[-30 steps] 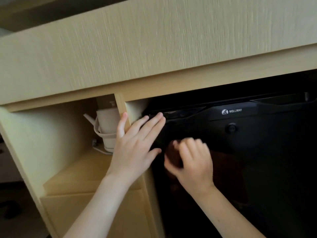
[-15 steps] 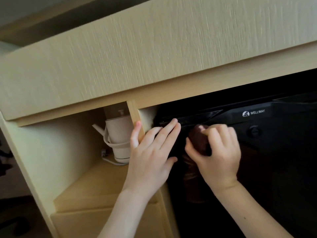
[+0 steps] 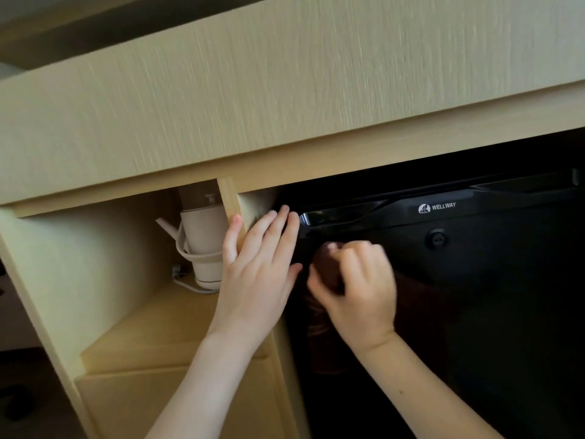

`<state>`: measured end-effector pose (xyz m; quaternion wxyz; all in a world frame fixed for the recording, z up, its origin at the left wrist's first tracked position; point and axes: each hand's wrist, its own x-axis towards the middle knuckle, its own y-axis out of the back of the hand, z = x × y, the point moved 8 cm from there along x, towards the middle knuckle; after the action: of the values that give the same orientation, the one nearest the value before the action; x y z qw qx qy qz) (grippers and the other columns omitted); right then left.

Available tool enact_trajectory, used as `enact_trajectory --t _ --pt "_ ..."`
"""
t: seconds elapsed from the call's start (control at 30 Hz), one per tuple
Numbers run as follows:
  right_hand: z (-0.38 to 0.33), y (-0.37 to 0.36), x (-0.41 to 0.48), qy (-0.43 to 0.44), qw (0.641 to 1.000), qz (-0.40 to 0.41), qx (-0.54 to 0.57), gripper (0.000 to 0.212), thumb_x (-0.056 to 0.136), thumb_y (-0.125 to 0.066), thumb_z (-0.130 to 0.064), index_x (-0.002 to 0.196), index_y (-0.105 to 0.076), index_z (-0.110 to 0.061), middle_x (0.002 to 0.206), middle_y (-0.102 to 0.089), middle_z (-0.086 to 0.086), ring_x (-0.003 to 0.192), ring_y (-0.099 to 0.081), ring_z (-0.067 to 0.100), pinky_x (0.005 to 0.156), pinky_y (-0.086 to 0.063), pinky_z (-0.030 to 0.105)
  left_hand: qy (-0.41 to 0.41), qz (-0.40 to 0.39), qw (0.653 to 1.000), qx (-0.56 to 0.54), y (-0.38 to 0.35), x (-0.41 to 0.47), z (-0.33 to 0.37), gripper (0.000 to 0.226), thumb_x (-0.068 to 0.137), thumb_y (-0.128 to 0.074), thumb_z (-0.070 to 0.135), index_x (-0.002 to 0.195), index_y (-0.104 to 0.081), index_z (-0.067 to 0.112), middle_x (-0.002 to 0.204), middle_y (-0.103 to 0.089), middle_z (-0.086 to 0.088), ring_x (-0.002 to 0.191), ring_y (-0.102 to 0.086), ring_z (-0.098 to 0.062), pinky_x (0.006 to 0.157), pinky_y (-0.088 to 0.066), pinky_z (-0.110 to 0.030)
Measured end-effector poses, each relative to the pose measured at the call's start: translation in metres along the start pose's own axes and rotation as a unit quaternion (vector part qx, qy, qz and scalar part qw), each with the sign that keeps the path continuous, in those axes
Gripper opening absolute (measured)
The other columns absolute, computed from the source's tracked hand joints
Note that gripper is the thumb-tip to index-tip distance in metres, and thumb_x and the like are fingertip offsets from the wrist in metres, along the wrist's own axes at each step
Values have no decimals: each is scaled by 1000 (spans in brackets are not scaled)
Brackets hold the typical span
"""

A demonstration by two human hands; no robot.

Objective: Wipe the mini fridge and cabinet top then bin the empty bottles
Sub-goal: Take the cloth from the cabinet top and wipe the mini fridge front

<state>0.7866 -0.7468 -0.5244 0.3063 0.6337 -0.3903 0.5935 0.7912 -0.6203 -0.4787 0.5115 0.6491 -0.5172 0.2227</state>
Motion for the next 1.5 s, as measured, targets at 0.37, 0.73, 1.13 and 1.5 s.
enact_trajectory --t 0.37,0.73,1.13,1.5 --pt "29 20 -56 -18 998 -64 2 24 89 -68 -27 98 -54 -10 83 -56 7 73 -52 22 67 -46 30 8 -12 997 -76 7 3 -5 62 90 -59 18 149 -41 14 151 -47 2 142 -37 -14 123 5 -41" --pt "-27 -26 5 37 997 -71 12 27 80 -80 -20 94 -64 -2 84 -58 9 69 -52 25 59 -45 37 -46 11 997 -59 0 -21 -28 65 93 -57 35 152 -36 17 160 -29 4 151 -16 -13 123 -12 -44" --pt "-22 -23 -7 25 997 -76 10 28 79 -79 -24 94 -63 -5 83 -57 7 70 -51 24 59 -42 37 -43 59 993 -95 -12 -33 -25 57 99 -43 28 152 -31 10 160 -28 -3 151 -18 -19 122 -22 -42" --pt "26 20 -17 -127 990 65 18 27 86 -71 -26 84 -65 0 80 -53 8 74 -48 20 62 -48 43 -45 64 994 -74 -14 -33 -26 56 98 -41 28 151 -31 13 159 -29 0 150 -20 -17 121 -21 -46"
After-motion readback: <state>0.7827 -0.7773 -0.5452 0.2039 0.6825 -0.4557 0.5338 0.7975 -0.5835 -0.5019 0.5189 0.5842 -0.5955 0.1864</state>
